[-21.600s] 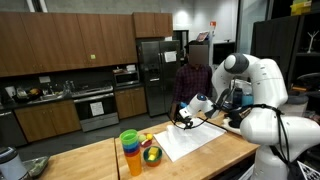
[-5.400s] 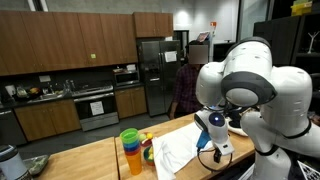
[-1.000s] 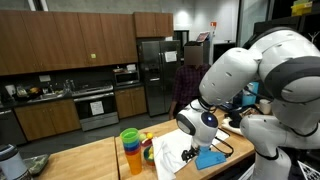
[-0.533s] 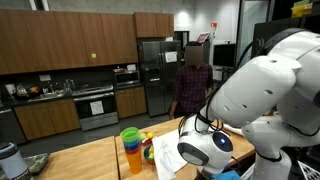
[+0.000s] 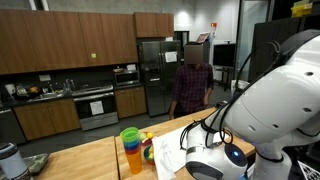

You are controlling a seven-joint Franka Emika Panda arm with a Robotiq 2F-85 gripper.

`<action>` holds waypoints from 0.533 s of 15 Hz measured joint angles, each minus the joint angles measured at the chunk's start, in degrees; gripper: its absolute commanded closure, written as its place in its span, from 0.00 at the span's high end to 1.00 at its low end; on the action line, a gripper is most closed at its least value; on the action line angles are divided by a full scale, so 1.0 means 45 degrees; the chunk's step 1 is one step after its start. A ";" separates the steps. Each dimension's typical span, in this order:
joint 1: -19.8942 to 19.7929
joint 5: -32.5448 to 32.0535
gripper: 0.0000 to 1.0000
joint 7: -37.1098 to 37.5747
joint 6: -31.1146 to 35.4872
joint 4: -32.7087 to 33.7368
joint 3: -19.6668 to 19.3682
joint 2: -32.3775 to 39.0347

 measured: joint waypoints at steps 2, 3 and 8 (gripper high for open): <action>-0.0034 0.0000 1.00 -0.0005 -0.0001 0.0000 -0.0006 0.0024; -0.0046 0.0000 1.00 -0.0005 -0.0001 0.0004 0.0001 0.0023; 0.0572 -0.0002 1.00 -0.0028 0.0004 -0.0125 -0.0561 0.0025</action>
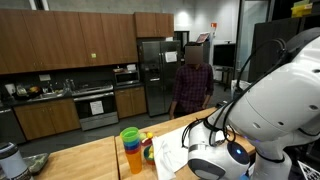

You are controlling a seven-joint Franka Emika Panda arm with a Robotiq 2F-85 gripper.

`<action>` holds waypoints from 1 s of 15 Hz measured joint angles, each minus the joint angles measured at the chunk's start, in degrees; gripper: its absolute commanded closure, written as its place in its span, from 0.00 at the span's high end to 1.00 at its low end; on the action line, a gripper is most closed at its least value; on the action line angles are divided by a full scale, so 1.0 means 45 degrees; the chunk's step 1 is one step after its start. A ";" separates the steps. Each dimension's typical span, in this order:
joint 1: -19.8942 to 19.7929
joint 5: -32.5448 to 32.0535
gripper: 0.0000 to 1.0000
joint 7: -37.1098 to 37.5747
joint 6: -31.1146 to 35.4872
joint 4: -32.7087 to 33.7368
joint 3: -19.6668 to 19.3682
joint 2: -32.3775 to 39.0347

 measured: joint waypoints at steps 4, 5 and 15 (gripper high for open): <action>0.0169 0.0000 1.00 0.0024 -0.0005 -0.0417 -0.0613 0.0000; 0.0170 0.0000 1.00 0.0012 -0.0002 -0.0517 -0.0932 -0.0010; 0.0211 -0.0004 1.00 0.0006 -0.0001 -0.0800 -0.1861 -0.0033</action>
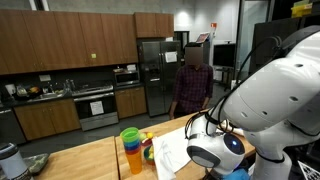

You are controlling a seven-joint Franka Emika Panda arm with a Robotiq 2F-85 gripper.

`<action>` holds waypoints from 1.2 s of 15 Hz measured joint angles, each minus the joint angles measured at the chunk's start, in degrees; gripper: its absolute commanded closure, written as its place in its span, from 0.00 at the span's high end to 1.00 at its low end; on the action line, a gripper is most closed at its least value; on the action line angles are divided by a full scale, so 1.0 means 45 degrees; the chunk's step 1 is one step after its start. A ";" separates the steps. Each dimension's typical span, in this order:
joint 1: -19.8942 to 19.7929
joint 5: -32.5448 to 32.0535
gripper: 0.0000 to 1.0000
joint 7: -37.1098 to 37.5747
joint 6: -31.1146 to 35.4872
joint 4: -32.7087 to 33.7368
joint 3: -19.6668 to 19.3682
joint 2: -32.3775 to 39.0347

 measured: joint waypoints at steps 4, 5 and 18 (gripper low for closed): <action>-0.0413 -0.0007 1.00 -0.0005 -0.0007 -0.0034 0.0570 0.0149; -0.0629 -0.0018 1.00 -0.0021 -0.0008 -0.0066 0.0895 0.0321; 0.0102 -0.0009 1.00 -0.0012 -0.0009 0.0722 0.3037 0.2981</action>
